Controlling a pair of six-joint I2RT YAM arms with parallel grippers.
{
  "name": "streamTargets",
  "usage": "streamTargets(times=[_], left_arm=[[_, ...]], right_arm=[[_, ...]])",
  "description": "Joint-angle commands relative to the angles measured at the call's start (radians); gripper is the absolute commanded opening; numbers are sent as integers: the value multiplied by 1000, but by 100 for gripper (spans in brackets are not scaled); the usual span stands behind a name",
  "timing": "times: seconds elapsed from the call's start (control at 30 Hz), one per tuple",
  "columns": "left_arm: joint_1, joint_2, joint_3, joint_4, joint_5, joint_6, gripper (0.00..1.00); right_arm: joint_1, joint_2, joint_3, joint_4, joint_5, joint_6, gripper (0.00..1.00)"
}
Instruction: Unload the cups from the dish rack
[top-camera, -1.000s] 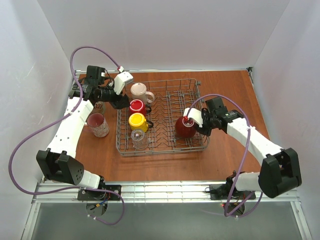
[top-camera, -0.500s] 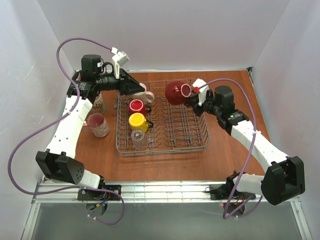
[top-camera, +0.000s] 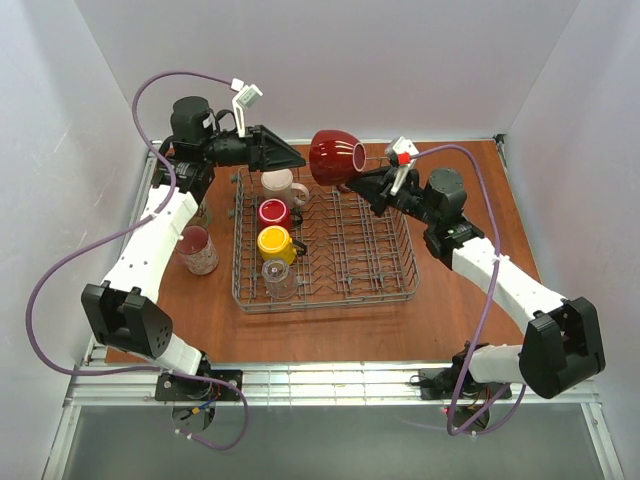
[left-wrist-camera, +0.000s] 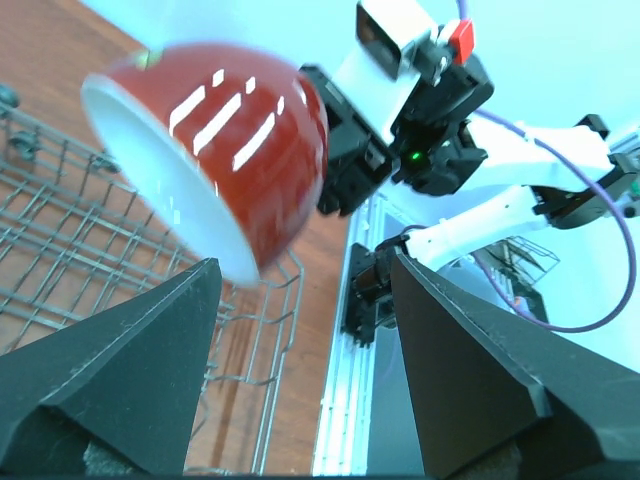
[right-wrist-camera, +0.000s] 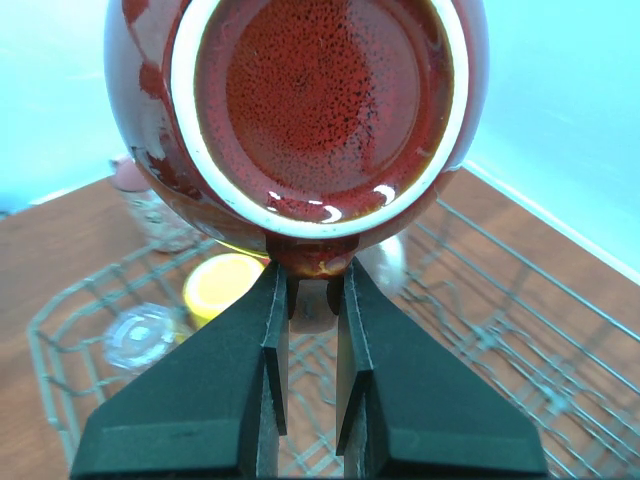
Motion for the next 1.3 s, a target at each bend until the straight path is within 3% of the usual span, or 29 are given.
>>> streamTargets(times=[0.0,0.17,0.3,0.4,0.43,0.53,0.57,0.8,0.9,1.0,1.03,1.1,1.27], left_arm=[[-21,0,0,95,29,-92,65],[-36,6,-2,117,32,-115,63],[-39,3,-6,127,41,-130,50],[-44,-5,-25,158,57,-155,37],[-44,-9,-32,167,63,-174,28],[-44,-16,-52,202,78,-201,12],[-44,-20,-54,212,80,-216,1],[-44,-40,-89,239,89,-234,0],[-44,-54,-83,165,78,-151,0],[-44,-57,-28,-17,20,25,0],[-44,-59,-11,-69,0,70,0],[-44,-63,49,-222,-84,214,0],[-43,-100,127,-463,-317,422,0]], right_arm=[[31,-18,70,235,-42,62,1],[68,0,76,258,-39,76,1],[87,31,85,290,-53,108,1],[97,51,94,315,-51,125,1],[99,60,98,322,-51,128,1],[103,74,104,330,-53,131,1],[105,77,104,335,-56,131,1],[111,100,81,364,-94,127,1],[111,99,56,368,-90,116,1],[111,102,42,369,-91,111,32],[111,100,36,369,-91,111,49],[111,100,26,367,-83,110,62],[110,94,-2,367,-66,102,74]])
